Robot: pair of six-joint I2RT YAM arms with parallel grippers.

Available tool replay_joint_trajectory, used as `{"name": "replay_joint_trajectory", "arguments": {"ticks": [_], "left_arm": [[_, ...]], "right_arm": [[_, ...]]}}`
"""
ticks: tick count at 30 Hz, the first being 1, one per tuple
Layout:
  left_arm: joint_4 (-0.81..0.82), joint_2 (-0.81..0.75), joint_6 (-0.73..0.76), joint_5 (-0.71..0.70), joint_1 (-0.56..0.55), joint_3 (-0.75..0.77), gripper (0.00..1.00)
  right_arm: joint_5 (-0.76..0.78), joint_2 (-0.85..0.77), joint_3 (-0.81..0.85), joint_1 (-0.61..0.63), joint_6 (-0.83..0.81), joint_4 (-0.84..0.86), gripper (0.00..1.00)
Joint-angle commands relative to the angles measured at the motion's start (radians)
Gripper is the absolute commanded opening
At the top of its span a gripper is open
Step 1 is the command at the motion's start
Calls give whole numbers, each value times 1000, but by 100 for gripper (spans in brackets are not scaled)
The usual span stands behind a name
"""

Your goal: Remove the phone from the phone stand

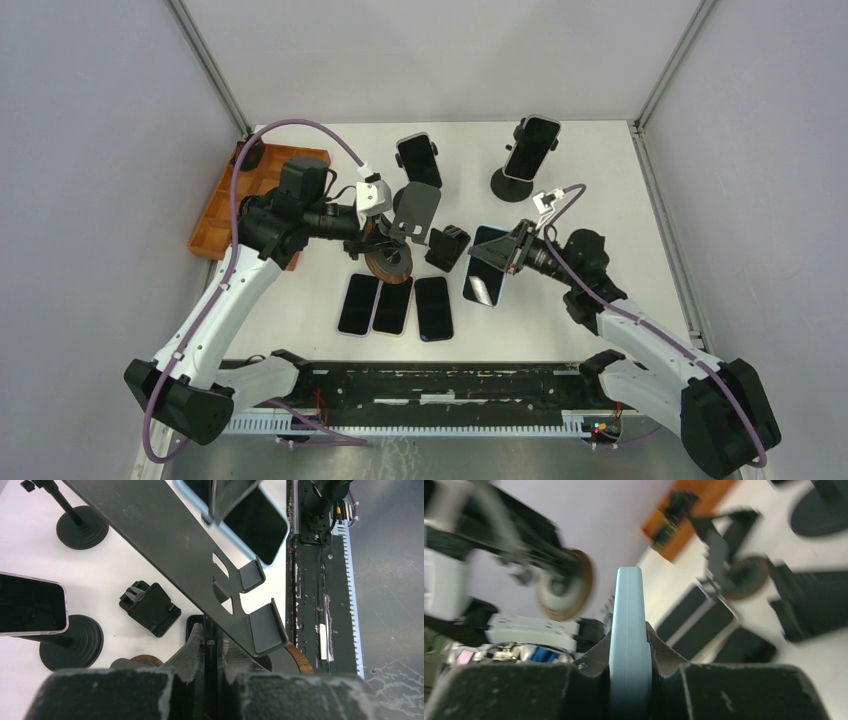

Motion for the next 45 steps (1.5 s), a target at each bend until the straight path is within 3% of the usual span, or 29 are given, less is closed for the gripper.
{"name": "replay_joint_trajectory", "arguments": {"ticks": [1, 10, 14, 20, 26, 30, 35, 39, 45], "left_arm": [[53, -9, -15, 38, 3, 58, 2], [52, -9, -25, 47, 3, 62, 2], [49, -7, -24, 47, 3, 62, 2], [45, -4, -19, 53, 2, 60, 2], [41, -9, -4, 66, 2, 43, 2], [36, -8, 11, 70, 2, 41, 2], [36, -10, 20, 79, 2, 48, 2], [29, -10, 31, 86, 2, 49, 2], [5, -12, 56, 104, 3, 52, 2]], "right_arm": [[-10, 74, -69, -1, -147, -196, 0], [29, 316, -78, 55, -179, -83, 1], [49, 406, -69, 66, -184, -25, 8], [92, 486, -76, 66, -159, 51, 39], [297, 378, 34, 66, -332, -270, 81], [421, 250, 94, 66, -413, -433, 92], [475, 121, 199, 66, -453, -538, 93], [316, 37, 246, 67, -407, -396, 94], [-5, 47, 275, 92, -170, 63, 92]]}}
